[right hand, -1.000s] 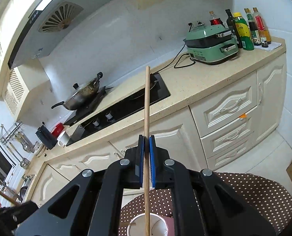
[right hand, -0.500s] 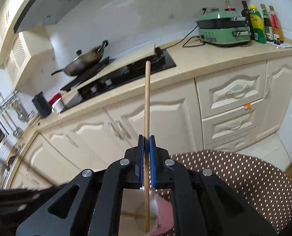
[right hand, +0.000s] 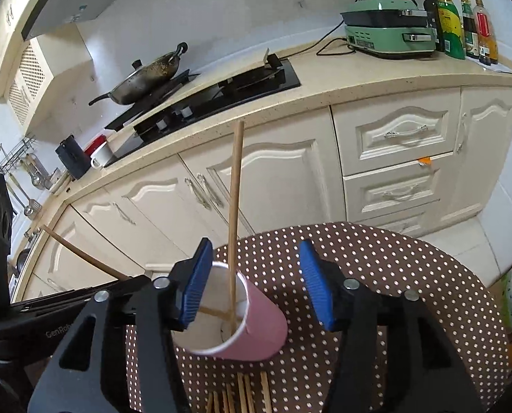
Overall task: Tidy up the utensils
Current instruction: 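Open both grippers to release the chopsticks into the cup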
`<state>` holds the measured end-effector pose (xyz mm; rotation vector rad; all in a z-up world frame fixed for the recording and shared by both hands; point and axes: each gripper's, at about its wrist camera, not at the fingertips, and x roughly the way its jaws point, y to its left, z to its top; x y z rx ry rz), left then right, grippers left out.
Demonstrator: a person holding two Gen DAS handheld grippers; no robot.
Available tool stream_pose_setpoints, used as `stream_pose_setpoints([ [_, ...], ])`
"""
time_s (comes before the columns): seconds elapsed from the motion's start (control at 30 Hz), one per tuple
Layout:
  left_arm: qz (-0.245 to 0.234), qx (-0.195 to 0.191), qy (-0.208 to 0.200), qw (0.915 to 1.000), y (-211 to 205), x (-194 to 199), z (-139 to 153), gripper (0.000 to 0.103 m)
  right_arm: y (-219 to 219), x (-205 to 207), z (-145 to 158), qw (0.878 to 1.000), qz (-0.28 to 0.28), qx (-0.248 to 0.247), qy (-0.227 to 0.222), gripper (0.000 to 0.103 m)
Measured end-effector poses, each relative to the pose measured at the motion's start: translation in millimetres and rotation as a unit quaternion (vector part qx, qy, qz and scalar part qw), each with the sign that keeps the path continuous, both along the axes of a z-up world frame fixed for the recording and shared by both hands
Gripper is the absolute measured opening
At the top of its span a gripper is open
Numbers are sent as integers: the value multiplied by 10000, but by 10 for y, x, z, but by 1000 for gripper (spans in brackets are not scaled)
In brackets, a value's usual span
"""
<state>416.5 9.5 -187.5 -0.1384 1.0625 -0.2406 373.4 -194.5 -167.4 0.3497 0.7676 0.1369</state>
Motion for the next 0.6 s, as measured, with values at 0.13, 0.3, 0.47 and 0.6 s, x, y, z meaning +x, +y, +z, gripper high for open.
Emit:
stream_pose_setpoints([
  [0.13,110,-24,-57,9999,49,-60,34,48,-24,-58,18,10000,-14,-21,83,53],
  [0.3,183,0,-83,9998,90,-126,84,48,-27,-124,87,9999,-39,-22,95,54],
  [0.47,218,3,-118,9997,108,-207,157,49,-28,-199,184,10000,-38,-48,58,55],
  [0.6,236,72,-202,9995,108,-305,239,50,-67,-263,277,10000,-47,-71,-3,58],
])
